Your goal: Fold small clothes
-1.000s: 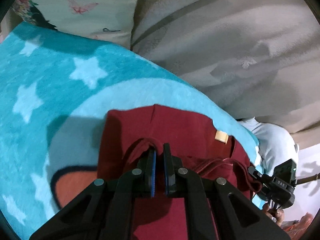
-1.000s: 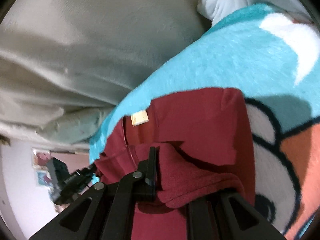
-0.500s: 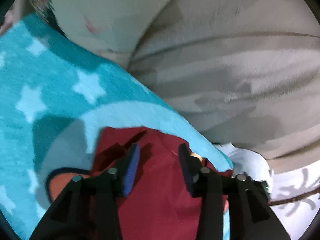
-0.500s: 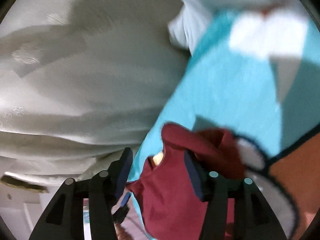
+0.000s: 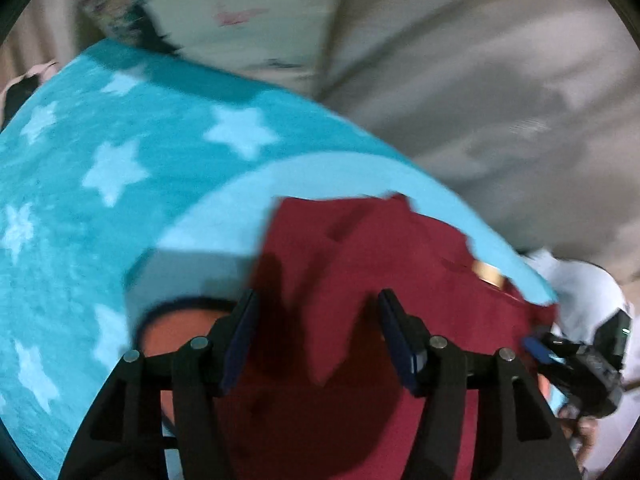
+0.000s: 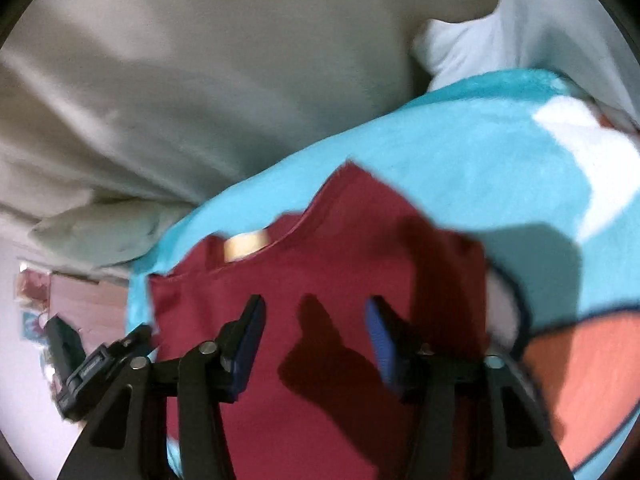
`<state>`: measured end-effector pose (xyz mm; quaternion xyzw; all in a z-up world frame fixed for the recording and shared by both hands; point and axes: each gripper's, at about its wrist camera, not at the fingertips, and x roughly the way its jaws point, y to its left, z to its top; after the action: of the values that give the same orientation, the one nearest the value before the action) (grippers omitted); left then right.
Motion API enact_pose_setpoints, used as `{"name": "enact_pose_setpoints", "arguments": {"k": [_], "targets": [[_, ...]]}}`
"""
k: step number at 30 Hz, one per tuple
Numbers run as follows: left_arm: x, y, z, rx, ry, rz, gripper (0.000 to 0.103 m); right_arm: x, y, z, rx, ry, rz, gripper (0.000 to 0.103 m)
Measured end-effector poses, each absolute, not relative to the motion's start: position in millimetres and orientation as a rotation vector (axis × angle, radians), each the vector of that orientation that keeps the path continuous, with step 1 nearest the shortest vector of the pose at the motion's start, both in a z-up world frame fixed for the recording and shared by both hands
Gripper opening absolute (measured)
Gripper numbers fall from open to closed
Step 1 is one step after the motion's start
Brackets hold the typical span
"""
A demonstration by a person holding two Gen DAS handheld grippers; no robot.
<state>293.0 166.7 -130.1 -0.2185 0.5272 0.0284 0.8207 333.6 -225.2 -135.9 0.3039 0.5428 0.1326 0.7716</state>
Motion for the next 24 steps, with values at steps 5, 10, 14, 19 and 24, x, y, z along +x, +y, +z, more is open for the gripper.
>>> {"name": "enact_pose_setpoints", "arguments": {"k": [5, 10, 14, 19, 24], "targets": [[281, 200, -131, -0.546, 1.117, 0.094, 0.060, 337, -246, -118, 0.686, 1.148, 0.230, 0.047], [245, 210, -105, -0.495, 1.066, 0.118, 0.060, 301, -256, -93, 0.652, 1.124, 0.237, 0.049], [211, 208, -111, -0.529, 1.079, 0.114, 0.067, 251, -270, -84, 0.618, 1.094, 0.264, 0.049], [191, 191, -142, -0.536, 1.117, 0.109, 0.058, 202, -249, -90, 0.494, 1.092, 0.288, 0.049], [182, 189, -123, -0.595, 1.082, 0.078, 0.022, 197, -247, -121, 0.439, 1.205, 0.273, 0.049]]}}
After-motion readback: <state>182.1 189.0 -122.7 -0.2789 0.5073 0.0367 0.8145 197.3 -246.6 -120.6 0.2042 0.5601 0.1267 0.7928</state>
